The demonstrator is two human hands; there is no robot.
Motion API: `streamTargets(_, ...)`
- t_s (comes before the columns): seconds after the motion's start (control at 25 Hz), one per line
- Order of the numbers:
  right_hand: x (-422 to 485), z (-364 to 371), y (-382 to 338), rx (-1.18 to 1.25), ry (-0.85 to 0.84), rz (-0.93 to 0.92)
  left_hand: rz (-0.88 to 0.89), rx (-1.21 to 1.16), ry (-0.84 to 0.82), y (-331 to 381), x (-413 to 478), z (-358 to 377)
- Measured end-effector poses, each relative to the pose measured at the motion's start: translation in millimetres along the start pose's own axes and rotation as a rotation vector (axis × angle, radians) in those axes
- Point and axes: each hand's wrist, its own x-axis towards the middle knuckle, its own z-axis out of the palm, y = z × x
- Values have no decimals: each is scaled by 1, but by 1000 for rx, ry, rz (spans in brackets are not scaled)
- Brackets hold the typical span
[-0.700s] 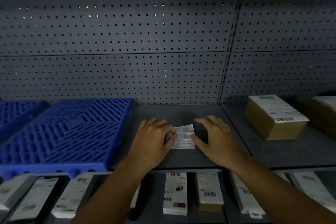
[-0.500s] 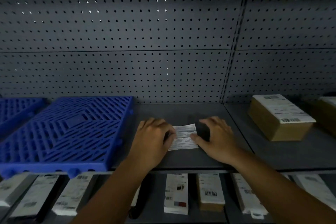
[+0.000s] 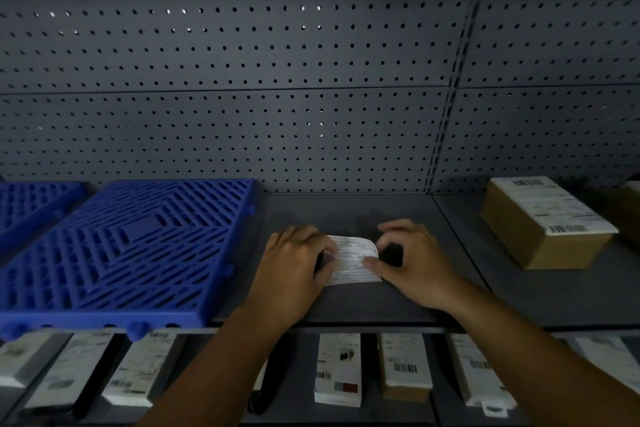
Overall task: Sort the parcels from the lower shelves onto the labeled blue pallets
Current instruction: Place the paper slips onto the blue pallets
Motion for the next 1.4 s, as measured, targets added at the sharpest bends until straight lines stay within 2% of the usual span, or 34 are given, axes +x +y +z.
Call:
streamTargets(0.2,0,-10,-2,163,41,-28,-238,-256,-1,0,5,-11)
streamTargets(0.36,0,-25,-5,272,43,-63,-163,-450,-61,1,11,-22)
streamTargets(0.76,-10,-30,-32,547,54,-190,-173,-531,142,12,-7,-48)
streamTargets(1.04,-2,5,-79,701,29,-304,-278,-486,255,-10,-45,-84)
streamTargets(1.28,1,52,-136,712,53,-374,-351,-462,309,-56,-82,-131)
streamTargets(1.4,9,68,-146,552,56,-354,-313,-444,305,-85,-95,-151)
